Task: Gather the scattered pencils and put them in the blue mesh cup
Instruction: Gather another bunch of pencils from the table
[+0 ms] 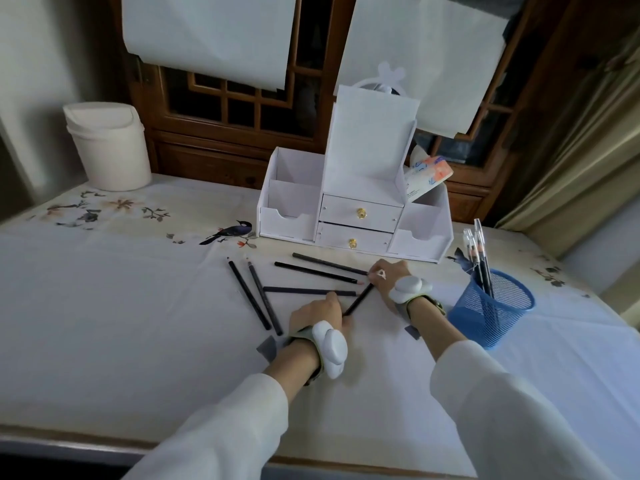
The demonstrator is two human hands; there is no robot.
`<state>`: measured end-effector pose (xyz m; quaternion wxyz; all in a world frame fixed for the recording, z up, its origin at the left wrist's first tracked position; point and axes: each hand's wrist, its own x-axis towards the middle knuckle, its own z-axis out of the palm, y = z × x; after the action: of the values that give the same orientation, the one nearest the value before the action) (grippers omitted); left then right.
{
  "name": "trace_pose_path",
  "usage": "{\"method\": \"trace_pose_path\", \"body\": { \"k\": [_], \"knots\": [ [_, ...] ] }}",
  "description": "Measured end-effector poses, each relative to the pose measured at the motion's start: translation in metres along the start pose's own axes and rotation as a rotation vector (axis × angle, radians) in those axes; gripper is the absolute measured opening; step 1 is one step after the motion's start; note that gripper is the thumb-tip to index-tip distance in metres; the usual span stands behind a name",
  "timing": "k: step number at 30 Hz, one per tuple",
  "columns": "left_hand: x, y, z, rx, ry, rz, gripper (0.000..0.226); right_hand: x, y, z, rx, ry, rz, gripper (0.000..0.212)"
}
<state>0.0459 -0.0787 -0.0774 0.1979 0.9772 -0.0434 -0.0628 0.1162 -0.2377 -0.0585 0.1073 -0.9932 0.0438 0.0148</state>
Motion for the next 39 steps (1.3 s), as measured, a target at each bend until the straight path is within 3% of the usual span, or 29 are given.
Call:
{"method": "trace_pose_path", "body": {
  "k": [6, 10, 16, 22, 25, 28, 31, 34, 37, 39],
  "knots": [
    [-0.001, 0.001, 0.004, 0.047, 0.031, -0.046, 0.028, -0.007, 0.017, 0.001, 0.339, 0.061, 0.057, 0.018],
    [-0.001, 0.001, 0.005, 0.032, 0.012, -0.076, 0.027, -0.021, 0.027, 0.001, 0.945, 0.121, 0.121, 0.013],
    [-0.002, -0.003, 0.004, -0.097, 0.025, -0.102, 0.028, -0.028, 0.03, -0.001, 1.239, 0.183, 0.204, 0.013],
    [-0.012, -0.004, 0.002, -0.319, 0.106, -0.178, 0.065, -0.031, 0.037, -0.009, 1.439, 0.074, 0.169, 0.015],
    [-0.011, -0.004, 0.0, -0.225, 0.118, -0.146, 0.093, -0.032, 0.041, -0.011, 1.537, 0.058, 0.181, 0.013],
    [-0.01, -0.006, 0.001, -0.238, 0.135, -0.136, 0.103, -0.033, 0.044, -0.012, 1.571, 0.02, 0.195, 0.011],
    [-0.008, -0.01, 0.001, -0.384, 0.109, -0.154, 0.104, -0.032, 0.045, -0.012, 1.608, -0.001, 0.224, 0.014],
    [-0.004, -0.013, 0.002, -0.328, 0.062, -0.128, 0.099, -0.032, 0.043, -0.012, 1.579, -0.011, 0.259, 0.016],
    [-0.001, -0.014, 0.001, -0.236, 0.078, -0.078, 0.07, -0.028, 0.037, -0.009, 1.519, -0.018, 0.336, 0.023],
    [0.0, -0.016, 0.003, -0.316, 0.086, -0.097, 0.049, -0.023, 0.033, -0.006, 1.473, -0.006, 0.402, 0.029]
  ]
}}
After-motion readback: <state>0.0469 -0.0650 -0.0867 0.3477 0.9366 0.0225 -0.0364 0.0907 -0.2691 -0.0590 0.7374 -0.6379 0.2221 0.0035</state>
